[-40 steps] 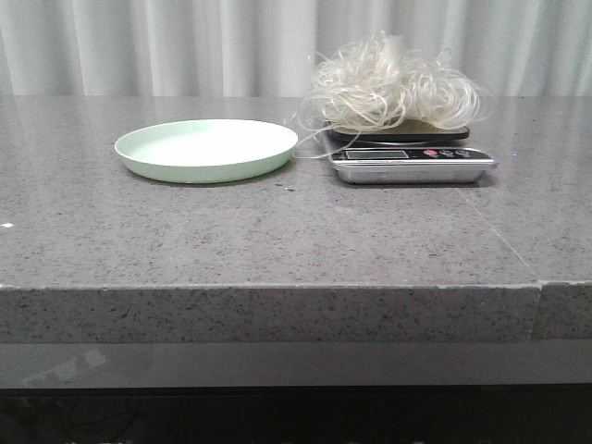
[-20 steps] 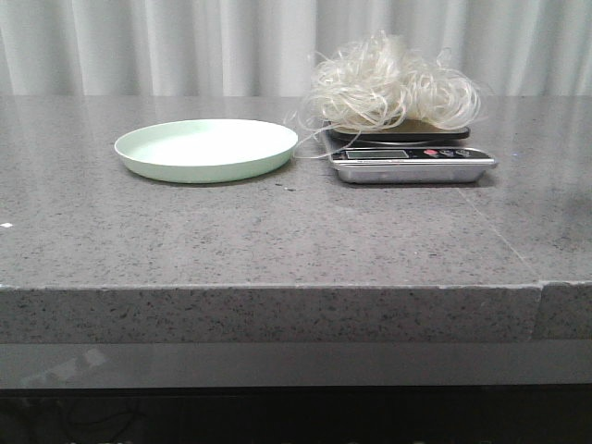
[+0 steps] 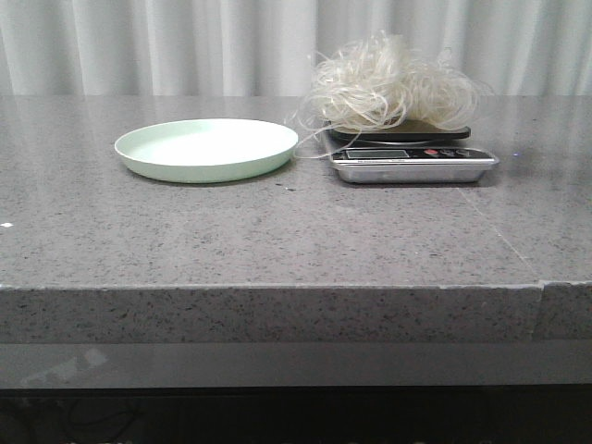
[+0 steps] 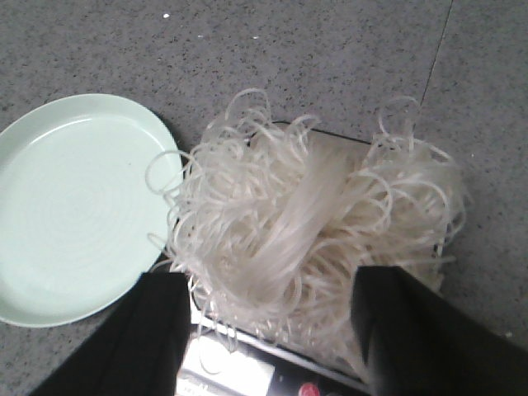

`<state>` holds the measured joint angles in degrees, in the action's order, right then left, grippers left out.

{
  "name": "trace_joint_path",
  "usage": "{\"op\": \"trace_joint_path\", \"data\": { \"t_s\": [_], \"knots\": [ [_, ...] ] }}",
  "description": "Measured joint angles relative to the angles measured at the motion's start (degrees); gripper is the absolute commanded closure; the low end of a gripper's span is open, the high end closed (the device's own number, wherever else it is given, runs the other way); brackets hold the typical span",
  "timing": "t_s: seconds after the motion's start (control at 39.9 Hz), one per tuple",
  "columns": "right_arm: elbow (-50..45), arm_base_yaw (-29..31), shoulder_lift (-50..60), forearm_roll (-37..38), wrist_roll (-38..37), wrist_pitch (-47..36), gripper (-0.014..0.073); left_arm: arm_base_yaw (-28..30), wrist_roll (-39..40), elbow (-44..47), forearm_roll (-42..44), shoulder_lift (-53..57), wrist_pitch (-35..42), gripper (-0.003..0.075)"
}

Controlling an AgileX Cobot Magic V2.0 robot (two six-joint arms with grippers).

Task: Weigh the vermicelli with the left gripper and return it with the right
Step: 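Lower the right gripper onto the vermicelli on the scale and close, then carry the vermicelli with the right gripper back over the plate and release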

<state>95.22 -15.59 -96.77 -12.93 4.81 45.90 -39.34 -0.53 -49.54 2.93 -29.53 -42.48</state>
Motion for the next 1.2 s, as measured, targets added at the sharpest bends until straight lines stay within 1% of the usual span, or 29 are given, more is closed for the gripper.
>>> {"op": "trace_joint_path", "data": {
  "t_s": [0.28, 0.35, 0.4, 0.55, 0.6, 0.65, 0.8, 0.93, 1.1, 1.2],
  "knots": [
    [5.7, 0.0, -10.05, -0.06, 0.0, 0.0, 0.0057, 0.0, 0.0, 0.0, 0.0, 0.0, 0.0, 0.0282],
    [6.19, 0.0, -11.86, -0.06, 0.0, 0.0, 0.0086, 0.0, 0.0, 0.0, 0.0, 0.0, 0.0, 0.0282],
    [6.32, 0.0, -12.56, -0.06, 0.0, 0.0, 0.0138, 0.0, 0.0, 0.0, 0.0, 0.0, 0.0, 0.0281],
    [6.63, 0.0, -12.88, -0.06, 0.0, 0.0, 0.0355, 0.0, 0.0, 0.0, 0.0, 0.0, 0.0, 0.0281],
    [6.63, 0.0, -12.88, -0.06, 0.0, 0.0, 0.0411, 0.0, 0.0, 0.0, 0.0, 0.0, 0.0, 0.0282],
    [6.63, 0.0, -12.88, -0.06, 0.0, 0.1, 0.0442, 0.0, 0.0, 0.0, 0.0, 0.0, 0.0, 0.0281],
    [6.9, 0.0, -12.88, -0.06, 0.0, 0.59, 0.0452, 0.0, 0.0, 0.0, 0.0, 0.0, 0.0, 0.0282],
    [9.31, -0.21, -12.88, -0.06, 0.0, 2.94, 0.0452, 0.0, 0.0, 0.0, 0.0, 0.0, 0.0, 0.0282],
    [16.36, -2.12, -12.66, 0.44, 0.0, 6.9, 0.0452, 0.0, 0.0, 0.0, 0.0, 0.0, 0.0, 0.0281],
    [21.38, -4.59, -12.55, 0.44, 0.0, 7.35, 0.0452, 0.0, 0.0, 0.0, 0.0, 0.0, -0.05, 0.0282]
  ]
}}
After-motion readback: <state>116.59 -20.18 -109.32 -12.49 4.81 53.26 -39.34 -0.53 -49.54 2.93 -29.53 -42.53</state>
